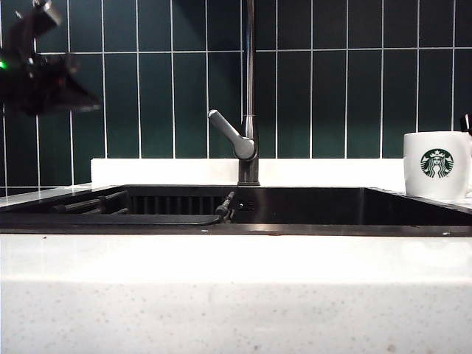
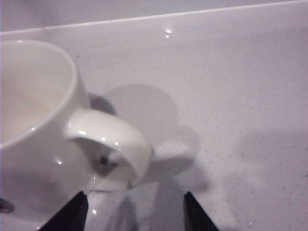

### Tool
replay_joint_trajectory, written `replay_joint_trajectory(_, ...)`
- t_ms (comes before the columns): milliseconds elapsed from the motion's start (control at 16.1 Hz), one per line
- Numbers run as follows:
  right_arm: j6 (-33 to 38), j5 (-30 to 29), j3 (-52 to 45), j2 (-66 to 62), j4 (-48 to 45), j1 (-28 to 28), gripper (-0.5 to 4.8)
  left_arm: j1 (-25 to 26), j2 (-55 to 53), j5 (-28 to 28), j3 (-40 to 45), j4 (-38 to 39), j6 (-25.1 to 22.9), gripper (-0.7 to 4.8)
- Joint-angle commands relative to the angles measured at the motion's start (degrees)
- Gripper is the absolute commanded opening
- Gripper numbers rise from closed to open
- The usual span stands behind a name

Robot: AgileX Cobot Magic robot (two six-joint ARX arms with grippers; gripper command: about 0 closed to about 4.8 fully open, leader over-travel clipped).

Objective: Pick up the mug next to the sink, go to the faucet to get some water, pour the water into the sink, and finally put the mug back to its place.

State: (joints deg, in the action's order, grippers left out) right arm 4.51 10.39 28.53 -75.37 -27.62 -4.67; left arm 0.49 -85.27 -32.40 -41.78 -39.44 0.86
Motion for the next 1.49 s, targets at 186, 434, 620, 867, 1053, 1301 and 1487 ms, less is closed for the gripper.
replay_joint_trajectory(186, 0.0, 0.4, 0.2, -5.6, -8.7, 0.0, 2.74, 0.0, -3.7, -2.5, -0.3, -4.7, 0.0, 0.62)
replay_joint_trajectory(434, -0.3, 3.6, 0.3, -8.9, -14.3, -0.2, 2.73, 0.0, -5.1, -2.5, -0.7, -5.9, 0.3, 0.62)
replay_joint_trajectory(620, -0.8, 3.6, 0.3, -11.1, -17.0, -1.2, 2.71, 0.0, -5.1, -2.5, -0.7, -9.8, 3.1, 0.62)
replay_joint_trajectory(867, -1.8, -1.6, 0.6, -13.5, -19.4, -3.7, 2.69, 0.0, -5.1, -3.6, -0.7, -10.4, 3.3, 0.62)
replay_joint_trajectory(1053, -2.8, -3.7, 1.0, -14.1, -20.3, -5.6, 2.31, 0.0, -5.2, -3.8, -0.7, -10.3, 3.3, 0.62)
replay_joint_trajectory(1301, -3.3, -8.2, 1.0, -14.0, -20.7, -5.7, 2.09, 0.0, -5.2, -4.6, -0.7, -9.4, 3.9, 0.62)
replay_joint_trajectory(1487, -4.9, -9.1, 1.0, -14.0, -21.4, -5.6, 2.1, 0.0, -5.2, -5.0, -0.7, -9.0, 3.9, 0.62)
